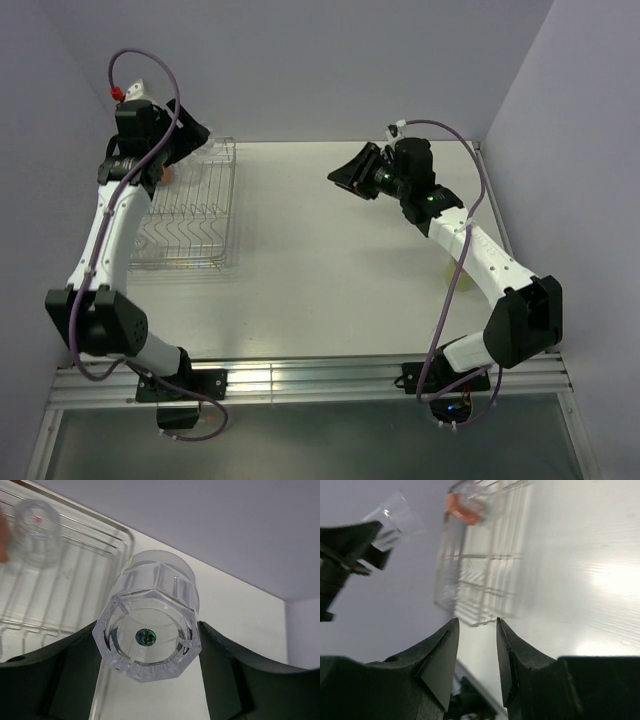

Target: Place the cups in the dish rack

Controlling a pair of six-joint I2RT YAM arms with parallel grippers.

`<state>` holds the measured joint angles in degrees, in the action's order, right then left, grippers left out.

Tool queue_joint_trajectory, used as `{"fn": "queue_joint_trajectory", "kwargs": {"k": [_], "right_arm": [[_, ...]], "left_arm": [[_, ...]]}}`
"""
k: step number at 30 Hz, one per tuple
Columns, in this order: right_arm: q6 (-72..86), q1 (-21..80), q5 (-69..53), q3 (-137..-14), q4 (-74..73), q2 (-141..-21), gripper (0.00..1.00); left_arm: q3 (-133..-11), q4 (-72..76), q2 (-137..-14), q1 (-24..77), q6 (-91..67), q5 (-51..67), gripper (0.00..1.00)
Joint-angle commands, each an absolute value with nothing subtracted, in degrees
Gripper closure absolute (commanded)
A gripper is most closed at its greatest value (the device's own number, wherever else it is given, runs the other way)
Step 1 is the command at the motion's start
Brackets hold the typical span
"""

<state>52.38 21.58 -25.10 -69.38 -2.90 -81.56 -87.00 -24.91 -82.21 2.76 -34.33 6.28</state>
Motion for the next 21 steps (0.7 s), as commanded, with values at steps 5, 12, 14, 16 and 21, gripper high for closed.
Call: {"fn": "queue_joint_trajectory", "kwargs": {"k": [5, 12, 14, 16, 21], "right_arm": [[41.2, 21.4, -12.4, -71.0, -13.4, -78.7, 0.57], [38.8, 21.4, -11.8, -69.7, -14.5, -78.4, 0.57], [38.3, 21.5, -11.6, -69.5, -15.0, -78.1, 0.57], [37.6, 21.4, -11.0, -69.4, -15.8, -77.8, 0.57], [36.8, 21.4, -9.9, -68.5, -16.7, -76.2, 0.57]], "left_arm": [[-107.2, -29.7, -99.7, 1.1, -30.2, -7.5, 1.00], [-120.7, -32.9, -115.1, 1.8, -27.2, -12.0, 1.00], [-124.3, -34.2, -117.6, 2.5, -26.3, -14.1, 1.00], [-126.3, -34.6, -120.7, 3.1, -25.4, -13.8, 1.00], [-129.0, -34.7, -125.1, 4.0, -24.4, -14.1, 1.00]]}}
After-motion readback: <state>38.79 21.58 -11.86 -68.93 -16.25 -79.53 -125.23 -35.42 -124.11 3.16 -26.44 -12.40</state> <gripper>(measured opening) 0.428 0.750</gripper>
